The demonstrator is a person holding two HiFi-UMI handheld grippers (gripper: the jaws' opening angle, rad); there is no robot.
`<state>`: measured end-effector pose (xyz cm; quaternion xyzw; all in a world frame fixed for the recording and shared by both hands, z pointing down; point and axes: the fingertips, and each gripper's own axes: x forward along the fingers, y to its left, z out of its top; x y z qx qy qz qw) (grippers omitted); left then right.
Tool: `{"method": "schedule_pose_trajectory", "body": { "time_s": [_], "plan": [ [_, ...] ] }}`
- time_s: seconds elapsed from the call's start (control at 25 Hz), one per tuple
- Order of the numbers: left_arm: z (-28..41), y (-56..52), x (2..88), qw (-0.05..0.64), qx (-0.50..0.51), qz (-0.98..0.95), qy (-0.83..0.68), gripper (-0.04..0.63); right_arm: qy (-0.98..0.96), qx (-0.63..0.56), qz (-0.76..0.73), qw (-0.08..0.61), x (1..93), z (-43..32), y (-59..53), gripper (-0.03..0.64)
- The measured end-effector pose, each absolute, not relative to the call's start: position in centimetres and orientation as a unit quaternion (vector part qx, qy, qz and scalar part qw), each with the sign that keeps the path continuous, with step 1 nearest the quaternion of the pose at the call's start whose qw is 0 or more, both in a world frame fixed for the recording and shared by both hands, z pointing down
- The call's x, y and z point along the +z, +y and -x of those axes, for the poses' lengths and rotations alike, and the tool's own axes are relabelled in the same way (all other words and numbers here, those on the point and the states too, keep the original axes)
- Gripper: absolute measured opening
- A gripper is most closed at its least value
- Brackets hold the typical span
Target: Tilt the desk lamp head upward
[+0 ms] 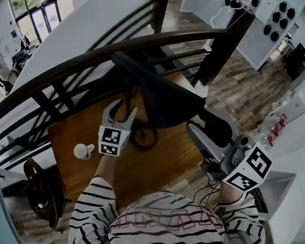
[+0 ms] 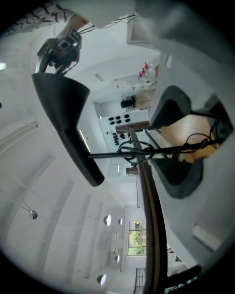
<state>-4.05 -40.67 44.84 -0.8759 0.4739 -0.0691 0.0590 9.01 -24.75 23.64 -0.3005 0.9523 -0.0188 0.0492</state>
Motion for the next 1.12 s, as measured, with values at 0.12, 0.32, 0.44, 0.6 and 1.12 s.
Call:
{"method": "schedule_pose_trajectory", "body": {
  "time_s": [0.12,0.32,0.44,0.6,1.12],
  "plan": [
    [3.8,-42.2,45.1,0.060,-0.078,0.873,0.477,0.206,0.954,-0.020,0.293,0.050,23.6,-9.0,-25.0,0.160],
    [3.1,-44.0,45.5,0.063,-0.096,0.871,0.477,0.193,0.955,-0.018,0.291,0.047,23.6,-9.2,-25.1,0.160],
    [3.3,-44.5,45.9,0.065,-0.102,0.867,0.483,0.110,0.955,-0.017,0.292,0.045,23.8,-9.2,-25.2,0.160],
    [3.6,-44.8,46.2,0.075,-0.109,0.863,0.487,0.074,0.954,-0.013,0.298,0.039,24.0,-9.2,-25.3,0.160],
    [3.8,-44.2,46.5,0.083,-0.111,0.870,0.473,0.064,0.951,0.002,0.307,0.047,23.4,-8.8,-24.6,0.158]
  ]
}}
